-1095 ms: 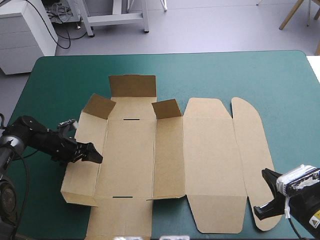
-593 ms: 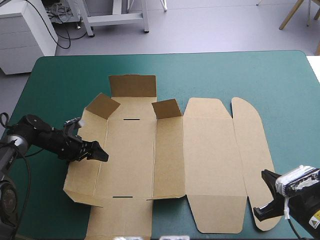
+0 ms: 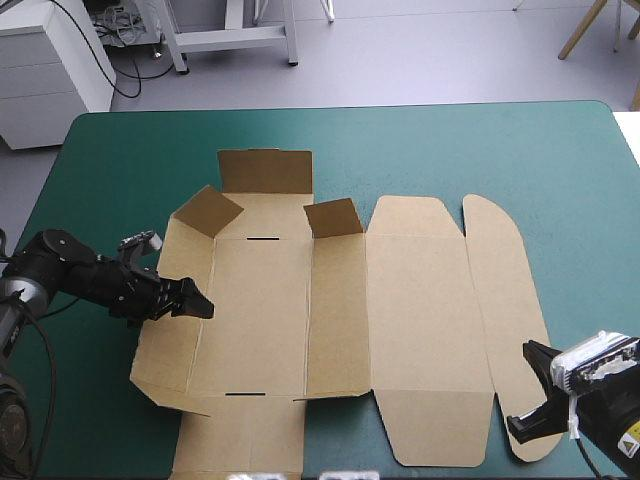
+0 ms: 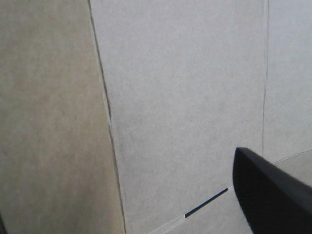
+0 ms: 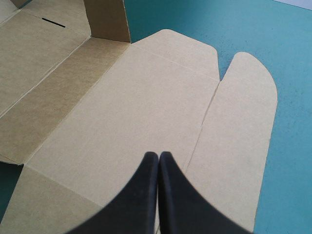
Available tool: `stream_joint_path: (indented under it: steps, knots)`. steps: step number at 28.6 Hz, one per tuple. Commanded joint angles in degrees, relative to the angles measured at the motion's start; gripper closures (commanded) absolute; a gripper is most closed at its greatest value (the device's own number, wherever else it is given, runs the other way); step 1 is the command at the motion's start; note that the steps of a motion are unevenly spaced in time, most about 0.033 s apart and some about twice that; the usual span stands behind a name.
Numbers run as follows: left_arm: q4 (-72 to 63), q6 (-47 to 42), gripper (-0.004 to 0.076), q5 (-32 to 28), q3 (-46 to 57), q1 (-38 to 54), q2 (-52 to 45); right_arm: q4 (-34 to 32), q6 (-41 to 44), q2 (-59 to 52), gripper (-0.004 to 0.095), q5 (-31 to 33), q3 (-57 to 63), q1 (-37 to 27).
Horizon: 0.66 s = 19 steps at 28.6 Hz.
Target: Fold the box
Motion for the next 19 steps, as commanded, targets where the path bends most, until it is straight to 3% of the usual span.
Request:
stream_joint_path:
  steps: [1,4,6,9,19]
  knots:
    - [-2.5,-1.4,0.0188,5.5,-1.1,-0.3,-2.1,0.6,-0.6,0.6,0.0927,-3.7,-1.4,-0.3]
    - [-2.5,-2.6,0.0330,2.7,-1.1,-0.3,-2.1,0.7,-0.6,0.6,0.0927,-3.7,-1.4,-0.3]
    - [-2.5,-3.0,0.0545,2.4,-1.1,-0.3,-2.1,0.7,-0.7,0.6,0.0927,-3.7,-1.4,-0.3]
    - [-1.8,-3.1,0.0730,5.3,-1.1,-0.3,-2.1,0.8,-0.8,0.6,0.0927,-3.7,-1.4,-0.3]
    - [9.0,-4.4,0.0734,4.9,-1.1,-0.3,-2.1,1.7,-1.3,0.6,0.0927,-3.7,-1.4,-0.3]
